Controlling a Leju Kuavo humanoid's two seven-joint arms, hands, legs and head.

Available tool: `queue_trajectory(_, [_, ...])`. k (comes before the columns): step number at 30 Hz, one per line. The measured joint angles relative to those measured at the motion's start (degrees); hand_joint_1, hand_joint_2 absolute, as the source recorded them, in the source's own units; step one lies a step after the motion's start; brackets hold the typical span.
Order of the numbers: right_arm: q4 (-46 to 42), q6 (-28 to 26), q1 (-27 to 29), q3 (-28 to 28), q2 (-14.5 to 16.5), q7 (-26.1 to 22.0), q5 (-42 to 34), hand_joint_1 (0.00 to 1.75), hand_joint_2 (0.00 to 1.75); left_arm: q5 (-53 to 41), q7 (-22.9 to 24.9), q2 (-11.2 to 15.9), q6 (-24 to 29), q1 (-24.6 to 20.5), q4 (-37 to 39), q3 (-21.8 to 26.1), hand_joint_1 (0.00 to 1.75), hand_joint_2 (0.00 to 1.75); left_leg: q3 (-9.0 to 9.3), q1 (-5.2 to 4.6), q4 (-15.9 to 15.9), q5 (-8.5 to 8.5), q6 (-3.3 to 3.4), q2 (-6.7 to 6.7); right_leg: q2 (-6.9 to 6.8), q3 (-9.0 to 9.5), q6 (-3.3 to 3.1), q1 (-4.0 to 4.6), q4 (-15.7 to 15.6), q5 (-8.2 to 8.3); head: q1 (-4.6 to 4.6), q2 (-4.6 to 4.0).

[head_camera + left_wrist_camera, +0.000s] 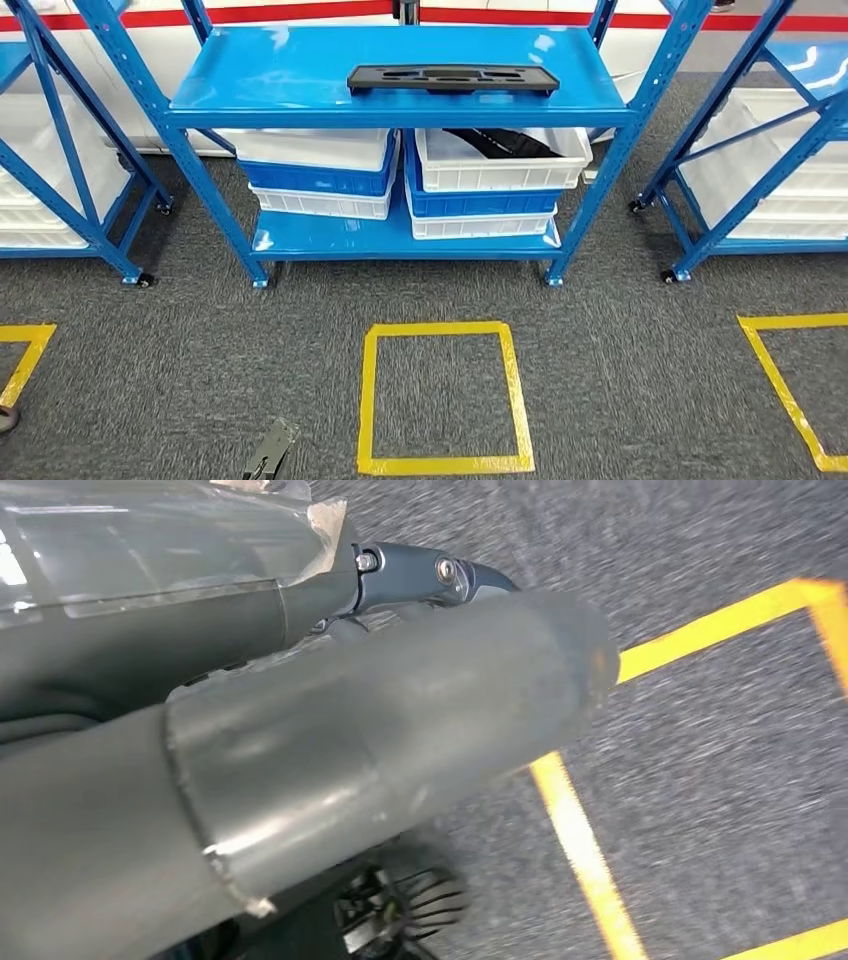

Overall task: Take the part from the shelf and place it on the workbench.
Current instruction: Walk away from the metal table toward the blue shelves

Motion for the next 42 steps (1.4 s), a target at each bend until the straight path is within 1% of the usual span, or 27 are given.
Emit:
queue_trajectory(1, [0.1,0.0,0.1,-0.1,0.0,0.0,0.1,0.00,0.00,0.0,0.0,0.0,0.0,0.1,0.1,0.0,0.00,0.00,1.33,-0.08,0.0,-1.28,-0.21,-0.03,-0.26,-0.02,0.74,0.04,-2.5,3.79,0.02,-0.02])
queue_trajectory(2, [0.2,0.1,0.2,-0.1,0.0,-0.1,0.3,0.00,0.00,0.0,0.0,0.0,0.1,0.2,0.2,0.1,0.00,0.00,2.15,-0.18,-0.1,-2.33,-0.49,-0.01,-0.35,0.41,0.82,0.17,-4.0,6.99,0.03,-0.04])
queue_trajectory(3, [0.3,0.1,0.2,-0.1,0.0,-0.1,0.4,0.00,0.00,0.0,0.0,0.0,0.1,0.3,0.2,0.2,0.00,0.00,2.94,-0.25,-0.3,-3.00,-0.78,0.02,-0.40,0.90,0.37,0.26,-4.5,8.90,-0.06,-0.05])
queue_trajectory(4, [0.3,0.2,-0.1,-0.2,0.0,-0.2,0.6,0.00,0.00,0.0,-0.1,0.0,0.2,0.2,0.2,0.4,0.00,0.00,3.33,-0.27,-0.1,-2.97,-1.01,0.09,-0.31,1.40,-0.71,0.38,-4.9,8.43,-0.15,-0.07])
queue_trajectory(6, [0.2,0.2,-0.3,-0.2,-0.1,-0.3,0.9,0.00,0.00,0.0,-0.2,0.0,0.5,-0.2,0.0,0.5,0.00,0.00,1.26,-0.22,3.5,-0.62,-1.52,0.44,-0.11,3.19,-2.23,-0.04,-6.1,7.56,-0.42,-0.04])
queue_trajectory(8, [0.2,0.1,-0.3,-0.2,-0.2,-0.4,1.1,0.00,0.00,0.0,-0.3,-0.1,0.7,-0.5,0.0,0.6,0.00,0.00,-4.23,0.00,11.4,2.09,-2.17,1.00,-0.02,6.02,-3.10,-0.43,-8.2,6.69,-0.63,-0.03])
queue_trajectory(9, [0.2,0.1,-0.2,-0.2,-0.2,-0.5,1.1,0.00,0.00,0.0,-0.3,-0.1,0.7,-0.3,0.0,0.7,0.00,0.00,-7.02,0.21,14.7,1.92,-2.56,1.22,0.06,7.73,-3.38,-0.46,-9.3,6.10,-0.72,-0.03])
queue_trajectory(11, [0.3,0.1,0.0,-0.2,-0.2,-0.5,1.1,0.00,0.00,0.0,-0.3,-0.1,0.7,0.1,0.1,0.8,0.00,0.00,-11.62,0.71,17.1,-2.39,-3.19,1.43,0.37,11.46,-3.44,-0.59,-11.2,4.62,-0.81,-0.02])
queue_trajectory(12, [0.3,0.1,0.1,-0.2,-0.2,-0.4,1.1,0.00,0.00,0.0,-0.3,-0.1,0.7,0.3,0.1,0.8,0.00,0.00,-13.37,0.92,16.5,-4.82,-3.40,1.49,0.55,13.40,-3.35,-0.66,-11.9,3.76,-0.86,-0.02])
queue_trajectory(13, [0.3,0.1,0.3,-0.2,-0.2,-0.4,1.1,0.00,0.00,0.0,-0.3,0.0,0.7,0.3,0.1,0.9,0.00,0.00,-14.75,1.05,14.9,-6.14,-3.50,1.54,0.65,15.28,-3.22,-0.72,-12.4,2.82,-0.87,-0.02])
queue_trajectory(14, [0.3,0.1,0.4,-0.2,-0.2,-0.4,1.1,0.00,0.00,0.0,-0.3,0.0,0.8,0.4,0.1,0.9,0.00,0.00,-15.75,1.12,12.4,-5.37,-3.48,1.57,0.74,17.03,-3.07,-0.75,-12.7,1.80,-0.87,-0.02])
queue_trajectory(15, [0.3,0.1,0.5,-0.2,-0.2,-0.5,1.2,0.00,0.00,-0.1,-0.3,0.1,1.1,0.5,0.1,0.9,0.00,0.00,-16.42,1.11,9.1,-1.46,-3.26,1.53,0.85,18.42,-2.87,-0.79,-12.9,0.71,-0.91,-0.02])
queue_trajectory(17, [0.4,0.1,0.5,-0.2,0.0,-0.4,1.3,0.00,0.00,-0.3,0.0,0.3,1.8,0.9,0.3,0.9,0.00,0.87,-17.11,0.81,3.8,9.33,-2.51,1.14,1.28,20.71,-2.23,-0.48,-12.7,-1.78,-0.84,-0.03])
queue_trajectory(18, [0.5,0.1,0.4,-0.2,0.0,-0.4,1.3,0.00,0.00,-0.4,0.3,0.4,2.2,1.0,0.4,0.9,0.00,1.31,-17.16,0.57,2.9,12.97,-2.18,0.94,1.48,21.41,-1.82,-0.34,-12.6,-2.96,-0.80,-0.03])
queue_trajectory(19, [0.5,0.1,0.1,-0.2,0.0,-0.3,1.3,0.00,0.00,-0.5,0.6,0.4,2.5,1.0,0.4,1.0,0.00,1.75,-17.20,0.31,3.1,13.93,-1.89,0.75,1.62,22.13,-1.36,-0.22,-12.7,-3.95,-0.75,-0.03])
queue_trajectory(21, [0.3,0.0,-0.6,-0.3,0.0,-0.3,1.3,0.00,0.00,-0.8,0.9,0.3,2.9,0.3,0.3,1.0,0.00,1.75,-16.57,0.05,3.8,12.56,-1.30,0.62,1.43,23.34,-0.51,-0.29,-13.6,-5.21,-0.84,-0.01])
queue_trajectory(23, [0.2,-0.2,-1.1,-0.5,0.0,-0.4,1.4,0.00,0.00,-1.1,1.0,0.2,3.0,-0.5,0.1,1.0,0.00,1.75,-15.30,0.10,3.0,11.56,-0.44,0.61,0.84,22.24,-0.26,-0.27,-10.4,-6.79,-0.78,0.00])
queue_trajectory(24, [0.1,-0.2,-1.2,-0.6,0.0,-0.4,1.5,0.00,0.00,-1.2,1.0,0.1,3.1,-0.6,0.1,1.0,0.00,1.75,-14.64,0.16,2.5,11.10,-0.13,0.64,0.55,19.86,-0.40,-0.33,-6.3,-7.97,-0.71,-0.01])
queue_trajectory(26, [0.1,-0.2,-1.3,-0.8,0.0,-0.5,1.6,0.00,0.00,-1.3,1.2,0.1,3.1,-0.7,0.1,1.0,0.00,1.75,-13.61,0.09,2.2,10.09,0.24,0.62,0.34,12.98,-0.43,-0.27,2.8,-9.73,-0.68,-0.01])
queue_trajectory(27, [0.1,-0.2,-1.2,-1.0,0.0,-0.5,1.6,0.00,0.00,-1.3,1.2,0.1,3.1,-0.6,0.1,1.0,0.00,1.75,-13.03,0.02,2.2,9.53,0.31,0.49,0.33,10.14,-0.11,-0.24,5.2,-9.38,-0.69,-0.01])
queue_trajectory(28, [0.2,-0.2,-1.0,-1.1,-0.1,-0.5,1.7,0.00,0.00,-1.3,1.3,0.1,3.1,-0.4,0.1,1.0,0.00,1.75,-12.36,-0.05,2.2,8.99,0.33,0.29,0.32,8.26,0.43,-0.18,5.3,-7.72,-0.66,0.00])
queue_trajectory(29, [0.2,-0.1,-0.8,-1.1,-0.2,-0.5,1.8,0.00,0.00,-1.3,1.3,0.0,3.1,-0.2,0.1,1.1,0.00,1.75,-11.64,-0.10,2.2,8.46,0.29,0.07,0.31,7.35,1.03,-0.13,3.2,-5.04,-0.64,0.00])
queue_trajectory(31, [0.3,0.0,-0.4,-1.2,-0.3,-0.5,2.0,0.00,0.00,-1.3,1.5,-0.1,3.2,0.0,0.2,1.3,0.00,1.75,-10.58,-0.27,2.2,7.58,0.03,-0.25,0.19,6.98,1.52,0.05,-3.5,1.21,-0.52,-0.01])
queue_trajectory(33, [0.4,0.0,-0.3,-1.4,-0.4,-0.4,2.1,0.00,0.00,-1.4,1.7,-0.1,3.5,0.1,0.3,1.5,0.00,1.75,-10.22,-0.51,2.4,6.99,-0.27,-0.38,0.13,7.23,0.61,0.19,-7.3,4.28,-0.47,-0.01])
queue_trajectory(35, [0.4,0.0,-0.5,-1.5,-0.3,-0.4,2.2,0.00,0.00,-1.5,1.9,-0.1,3.6,0.1,0.4,1.8,0.00,1.75,-10.08,-0.58,2.3,6.74,-0.13,-0.39,0.20,7.60,-0.23,0.11,-7.8,4.54,-0.57,0.00])
queue_trajectory(41, [0.4,-0.1,-0.8,-1.6,-0.4,-0.4,2.4,0.00,0.00,-1.6,1.9,0.0,3.7,0.0,0.4,2.0,0.00,1.75,-9.20,-0.51,1.9,6.48,-0.28,-0.13,0.37,8.21,-0.92,0.11,-7.9,4.22,-0.67,0.00])
queue_trajectory(42, [0.4,-0.1,-0.8,-1.7,-0.3,-0.4,2.4,0.00,0.44,-1.6,1.9,0.0,3.7,0.0,0.4,2.1,0.00,1.75,-9.08,-0.51,1.8,6.43,-0.35,-0.13,0.37,8.25,-1.02,0.11,-7.9,4.15,-0.67,0.00])
